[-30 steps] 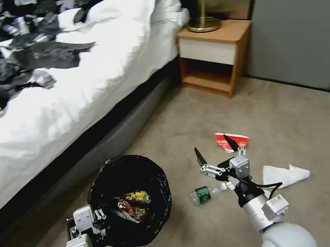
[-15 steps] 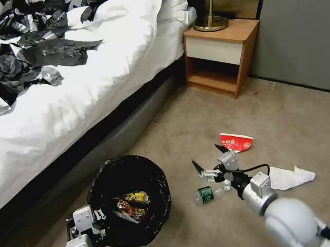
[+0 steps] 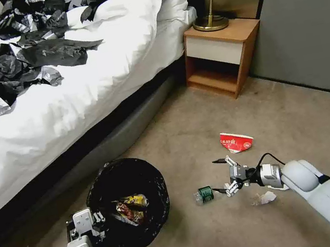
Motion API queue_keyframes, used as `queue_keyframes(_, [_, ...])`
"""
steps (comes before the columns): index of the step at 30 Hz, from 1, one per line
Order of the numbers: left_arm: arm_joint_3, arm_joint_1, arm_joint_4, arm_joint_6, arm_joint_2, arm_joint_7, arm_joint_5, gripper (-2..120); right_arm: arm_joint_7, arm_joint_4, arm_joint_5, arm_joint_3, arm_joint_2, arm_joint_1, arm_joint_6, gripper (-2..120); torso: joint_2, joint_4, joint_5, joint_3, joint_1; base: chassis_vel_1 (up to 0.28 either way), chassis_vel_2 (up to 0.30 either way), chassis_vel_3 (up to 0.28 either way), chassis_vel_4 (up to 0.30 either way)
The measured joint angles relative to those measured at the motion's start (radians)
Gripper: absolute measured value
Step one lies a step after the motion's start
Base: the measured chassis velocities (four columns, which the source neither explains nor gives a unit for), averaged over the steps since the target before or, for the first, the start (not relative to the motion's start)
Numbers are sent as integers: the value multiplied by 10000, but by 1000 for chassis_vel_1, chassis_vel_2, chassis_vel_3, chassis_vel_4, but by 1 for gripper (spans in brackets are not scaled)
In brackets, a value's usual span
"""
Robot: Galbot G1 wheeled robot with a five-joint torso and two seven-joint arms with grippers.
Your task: Pick up the trash bin, then pick up the garbage from the floor and place it into the trash bin.
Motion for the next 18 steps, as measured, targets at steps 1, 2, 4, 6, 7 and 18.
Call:
queue_keyframes(1, [11, -24, 29, 5, -14, -2, 2, 1, -92, -274, -1, -40, 103, 106, 104, 100, 1, 0, 1, 0, 0, 0, 0, 0, 0])
queue_keyframes(2, [21, -45, 51, 7, -30, -2, 9, 1, -189, -563, -11, -66, 199, 204, 194, 100, 0, 1, 2, 0, 0, 0, 0, 0, 0])
queue_keyframes(4, [31, -58, 70, 7, -43, -5, 23, 1, -278, -811, -25, -82, 288, 282, 267, 100, 0, 0, 1, 0, 0, 0, 0, 0, 0])
queue_keyframes(6, [57, -60, 99, 7, -76, -7, 56, 1, -477, -1349, -88, -93, 521, 421, 334, 100, 0, 0, 2, 1, 0, 0, 0, 0, 0])
queue_keyframes(7, [59, -51, 104, 1, -86, -8, 76, 1, -512, -1609, -153, -94, 634, 480, 378, 100, 0, 0, -2, 0, 0, 0, 0, 0, 0])
queue_keyframes(18, [62, 132, 100, -151, -175, -8, 242, 1, -522, -3239, -915, -99, 1617, 971, 908, 100, 1, 1, 0, 0, 0, 0, 0, 0, 0])
